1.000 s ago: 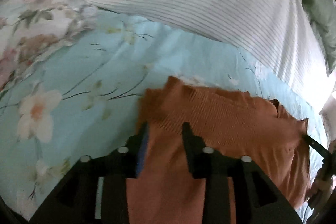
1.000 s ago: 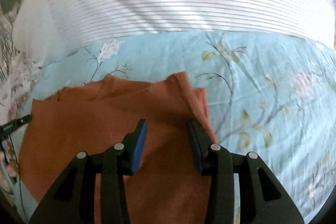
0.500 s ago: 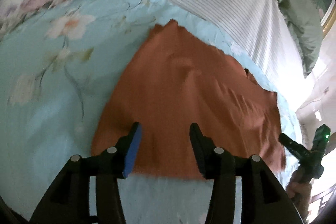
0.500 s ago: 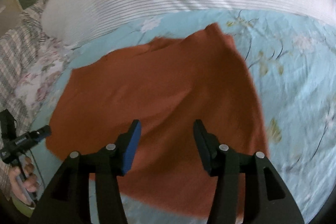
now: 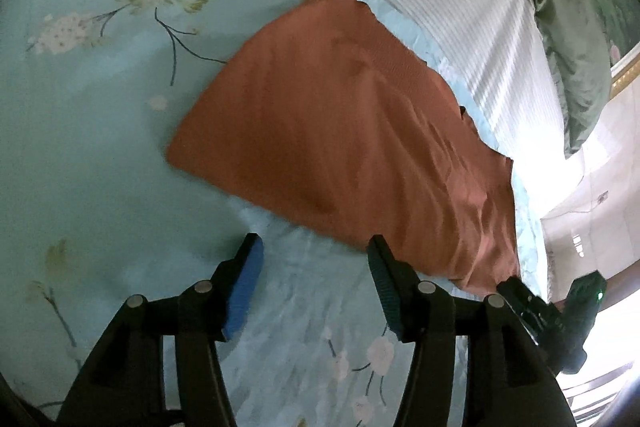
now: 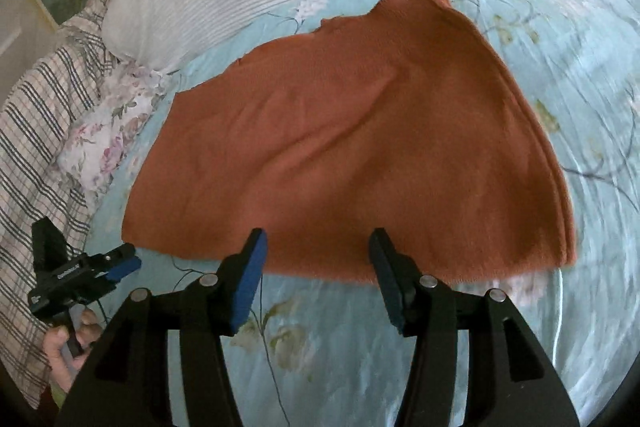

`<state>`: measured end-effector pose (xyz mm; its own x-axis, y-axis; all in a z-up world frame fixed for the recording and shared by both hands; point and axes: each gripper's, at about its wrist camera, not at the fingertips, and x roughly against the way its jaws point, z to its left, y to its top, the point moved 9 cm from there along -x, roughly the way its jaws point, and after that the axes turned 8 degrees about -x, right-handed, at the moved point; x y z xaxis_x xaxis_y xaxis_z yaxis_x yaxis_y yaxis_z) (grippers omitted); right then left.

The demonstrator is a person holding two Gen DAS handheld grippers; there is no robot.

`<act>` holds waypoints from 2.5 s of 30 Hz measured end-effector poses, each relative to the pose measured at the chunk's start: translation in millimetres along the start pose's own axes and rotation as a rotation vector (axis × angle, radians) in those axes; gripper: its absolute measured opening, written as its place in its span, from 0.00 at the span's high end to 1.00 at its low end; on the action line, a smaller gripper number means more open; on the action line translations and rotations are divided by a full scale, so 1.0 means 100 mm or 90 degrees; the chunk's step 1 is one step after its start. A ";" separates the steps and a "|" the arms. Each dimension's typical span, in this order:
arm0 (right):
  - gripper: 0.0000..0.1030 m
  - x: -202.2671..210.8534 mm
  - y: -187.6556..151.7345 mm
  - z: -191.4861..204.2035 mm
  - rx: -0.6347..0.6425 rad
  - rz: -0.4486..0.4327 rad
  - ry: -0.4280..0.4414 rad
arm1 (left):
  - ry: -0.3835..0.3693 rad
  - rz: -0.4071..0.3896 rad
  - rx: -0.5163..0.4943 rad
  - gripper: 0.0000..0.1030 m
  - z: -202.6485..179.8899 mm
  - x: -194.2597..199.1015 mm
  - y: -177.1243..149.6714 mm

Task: Fold small clothes

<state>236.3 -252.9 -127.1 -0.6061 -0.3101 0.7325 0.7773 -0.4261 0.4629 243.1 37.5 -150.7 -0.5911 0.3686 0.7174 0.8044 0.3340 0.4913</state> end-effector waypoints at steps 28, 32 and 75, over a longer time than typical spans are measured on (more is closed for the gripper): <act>0.43 -0.02 0.29 0.03 0.000 -0.011 0.005 | -0.021 -0.112 -0.008 0.90 -0.25 -0.17 0.91; 0.43 -0.01 0.45 0.01 0.001 -0.011 0.019 | -0.022 -0.131 -0.126 0.91 -0.84 -0.09 0.96; 0.85 -0.31 1.58 0.05 0.039 0.049 0.143 | -0.048 -0.036 -0.484 0.90 -3.02 -0.95 -0.08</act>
<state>378.8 -306.3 -73.8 -0.5619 -0.5235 0.6405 0.8271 -0.3443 0.4442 310.2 -262.2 -73.4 -0.6131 0.4357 0.6590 0.5757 -0.3248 0.7504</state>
